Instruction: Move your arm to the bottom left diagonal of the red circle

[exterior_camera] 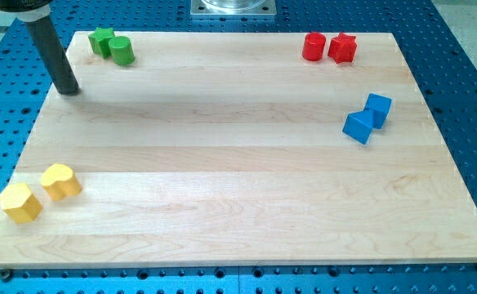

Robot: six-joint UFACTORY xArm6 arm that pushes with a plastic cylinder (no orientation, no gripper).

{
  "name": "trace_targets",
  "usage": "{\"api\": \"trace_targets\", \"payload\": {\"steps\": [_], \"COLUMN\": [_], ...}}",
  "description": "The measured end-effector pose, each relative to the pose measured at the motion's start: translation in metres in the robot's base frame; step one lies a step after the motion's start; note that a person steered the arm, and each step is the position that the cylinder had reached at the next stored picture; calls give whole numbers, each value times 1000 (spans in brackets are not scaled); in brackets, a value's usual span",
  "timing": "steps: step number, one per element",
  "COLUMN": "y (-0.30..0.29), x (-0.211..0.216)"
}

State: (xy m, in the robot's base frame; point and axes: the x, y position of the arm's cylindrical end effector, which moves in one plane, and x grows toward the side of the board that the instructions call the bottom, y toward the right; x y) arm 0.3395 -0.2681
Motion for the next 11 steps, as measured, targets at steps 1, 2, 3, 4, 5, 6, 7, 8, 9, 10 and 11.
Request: {"api": "trace_targets", "payload": {"steps": [1,2,3,4,5,6,7,8,9,10,11], "y": [0,-6,-6,-6,-6,-1,6,2,2,43,133], "x": [0,-1,-1,-1,5,5,5,7,7,7,8]}}
